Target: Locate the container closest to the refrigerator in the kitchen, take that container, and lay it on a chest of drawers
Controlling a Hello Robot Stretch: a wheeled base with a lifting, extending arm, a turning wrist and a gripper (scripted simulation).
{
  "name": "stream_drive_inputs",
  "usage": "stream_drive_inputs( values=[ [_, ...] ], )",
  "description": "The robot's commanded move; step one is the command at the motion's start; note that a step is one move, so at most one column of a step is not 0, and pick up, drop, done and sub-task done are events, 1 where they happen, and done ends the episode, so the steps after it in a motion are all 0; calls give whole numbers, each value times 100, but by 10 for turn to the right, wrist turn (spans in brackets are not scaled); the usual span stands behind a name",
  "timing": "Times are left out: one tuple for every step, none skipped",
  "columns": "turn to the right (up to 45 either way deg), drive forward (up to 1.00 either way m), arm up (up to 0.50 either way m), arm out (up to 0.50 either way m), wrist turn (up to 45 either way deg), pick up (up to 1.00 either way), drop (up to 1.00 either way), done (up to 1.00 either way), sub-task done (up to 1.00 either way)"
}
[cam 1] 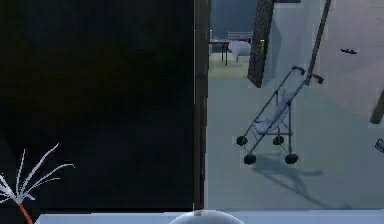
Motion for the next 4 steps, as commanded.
stream_drive_inputs(
  values=[
    [0, 30, 0, 0, 0, 0, 0, 0, 0],
    [360, 0, 0, 0, 0, 0, 0, 0, 0],
    [0, 80, 0, 0, 0, 0, 0, 0, 0],
    [-450, 0, 0, 0, 0, 0, 0, 0, 0]
  ],
)
